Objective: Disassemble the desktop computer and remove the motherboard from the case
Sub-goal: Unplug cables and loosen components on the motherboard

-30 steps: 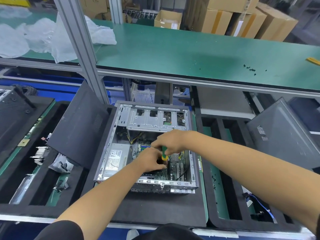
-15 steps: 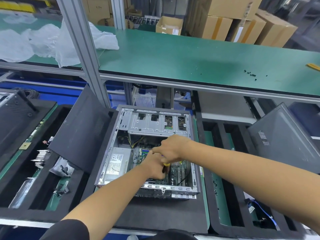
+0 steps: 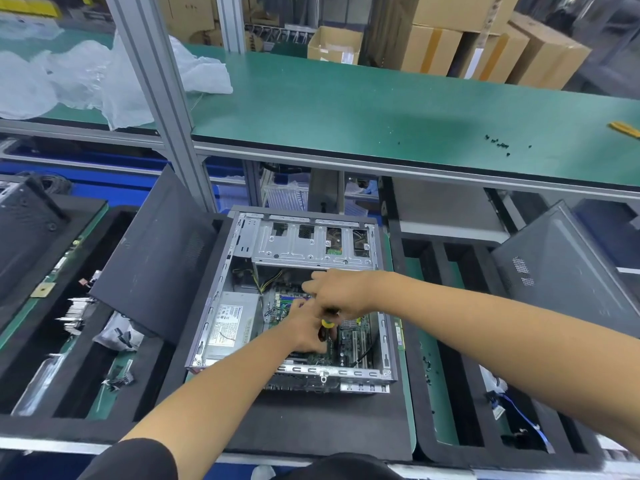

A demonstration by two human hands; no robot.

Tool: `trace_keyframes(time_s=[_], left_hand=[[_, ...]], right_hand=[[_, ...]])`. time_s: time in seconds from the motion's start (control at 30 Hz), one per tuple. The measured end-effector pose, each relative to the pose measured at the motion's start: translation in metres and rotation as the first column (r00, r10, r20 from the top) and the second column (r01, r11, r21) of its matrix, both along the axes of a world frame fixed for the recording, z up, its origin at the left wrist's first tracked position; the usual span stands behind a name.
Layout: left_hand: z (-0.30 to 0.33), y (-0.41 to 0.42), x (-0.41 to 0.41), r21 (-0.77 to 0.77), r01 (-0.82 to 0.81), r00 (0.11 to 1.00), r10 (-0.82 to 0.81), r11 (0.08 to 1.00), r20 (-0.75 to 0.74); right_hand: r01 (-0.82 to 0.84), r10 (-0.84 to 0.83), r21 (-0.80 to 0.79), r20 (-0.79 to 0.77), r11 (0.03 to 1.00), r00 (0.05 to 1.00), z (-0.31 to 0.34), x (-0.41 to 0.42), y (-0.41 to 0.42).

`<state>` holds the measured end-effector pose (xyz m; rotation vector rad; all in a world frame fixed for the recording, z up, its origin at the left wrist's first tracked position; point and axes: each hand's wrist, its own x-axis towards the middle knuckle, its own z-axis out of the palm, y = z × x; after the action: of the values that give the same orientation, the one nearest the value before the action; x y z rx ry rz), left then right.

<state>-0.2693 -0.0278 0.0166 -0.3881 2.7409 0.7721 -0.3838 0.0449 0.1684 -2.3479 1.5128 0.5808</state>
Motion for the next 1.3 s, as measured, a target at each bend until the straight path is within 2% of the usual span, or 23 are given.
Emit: trace_keyframes(time_s=[0.07, 0.17, 0.23, 0.33, 0.43, 0.53, 0.6, 0.7, 0.77, 0.87, 0.93, 1.0, 1.07, 1.13, 1.17, 1.23, 1.3], left_hand=[[0.002, 0.002, 0.0, 0.047, -0.018, 0.999, 0.015, 0.999, 0.05], [0.004, 0.003, 0.001, 0.125, -0.097, 0.994, 0.088, 0.987, 0.069], [0.003, 0.003, 0.002, 0.16, -0.129, 0.991, 0.123, 0.979, 0.045], [0.0, 0.003, 0.001, 0.055, -0.094, 0.995, 0.096, 0.994, -0.029], [-0.003, 0.001, 0.002, 0.066, -0.085, 0.994, 0.089, 0.994, -0.066], [-0.005, 0.0, 0.002, 0.07, -0.073, 0.995, 0.078, 0.995, -0.062], [-0.005, 0.0, 0.002, 0.054, -0.052, 0.998, 0.054, 0.997, -0.042], [-0.002, 0.002, 0.003, 0.0, -0.043, 0.998, 0.043, 0.999, -0.036], [-0.002, 0.002, 0.004, 0.071, -0.097, 0.993, 0.101, 0.993, -0.054], [0.003, -0.002, 0.007, 0.182, -0.083, 0.993, 0.098, 0.98, -0.073], [0.008, -0.01, 0.01, 0.314, -0.085, 0.992, 0.111, 0.946, -0.065], [0.019, -0.016, 0.015, 0.486, -0.112, 0.972, 0.198, 0.866, -0.128], [0.025, -0.021, 0.019, 0.517, -0.119, 0.955, 0.241, 0.848, -0.175], [0.028, -0.018, 0.021, 0.499, -0.136, 0.946, 0.262, 0.856, -0.192], [0.025, -0.015, 0.022, 0.49, -0.137, 0.938, 0.272, 0.861, -0.215], [0.021, -0.01, 0.023, 0.458, -0.177, 0.917, 0.315, 0.871, -0.245], [0.022, -0.004, 0.023, 0.418, -0.221, 0.913, 0.338, 0.881, -0.229]], right_hand=[[-0.061, 0.061, -0.007, -0.02, 0.998, 0.998, -0.002, 0.004, -0.001], [-0.029, 0.029, -0.011, -0.009, 1.0, 1.0, -0.001, 0.014, -0.004], [0.029, -0.03, -0.008, -0.136, 1.0, 0.99, -0.001, 0.019, -0.004], [0.185, -0.183, -0.019, -0.281, 0.982, 0.942, -0.003, 0.019, 0.0], [0.242, -0.224, 0.075, -0.196, 0.967, 0.955, -0.002, 0.011, 0.001], [0.229, -0.223, 0.035, -0.121, 0.973, 0.967, -0.003, 0.006, 0.002], [0.165, -0.165, -0.013, -0.086, 0.986, 0.983, -0.007, 0.008, 0.006], [-0.062, 0.055, -0.119, -0.063, 0.991, 0.996, -0.014, 0.007, 0.009], [-0.191, 0.177, -0.171, -0.094, 0.967, 0.98, -0.013, 0.001, 0.01], [-0.314, 0.289, -0.207, -0.145, 0.927, 0.946, -0.011, -0.005, 0.012], [-0.324, 0.3, -0.205, -0.142, 0.923, 0.943, -0.01, -0.007, 0.012], [-0.309, 0.287, -0.201, -0.13, 0.93, 0.949, -0.01, -0.007, 0.012], [-0.306, 0.291, -0.204, -0.099, 0.93, 0.951, -0.011, -0.008, 0.012], [-0.243, 0.242, -0.228, -0.036, 0.943, 0.97, -0.013, -0.008, 0.01], [-0.152, 0.164, -0.227, 0.033, 0.962, 0.986, -0.013, -0.007, 0.01], [0.118, -0.093, -0.151, 0.164, 0.982, 0.982, -0.014, -0.005, 0.01], [0.387, -0.369, -0.033, 0.237, 0.921, 0.899, -0.016, -0.002, 0.012]])
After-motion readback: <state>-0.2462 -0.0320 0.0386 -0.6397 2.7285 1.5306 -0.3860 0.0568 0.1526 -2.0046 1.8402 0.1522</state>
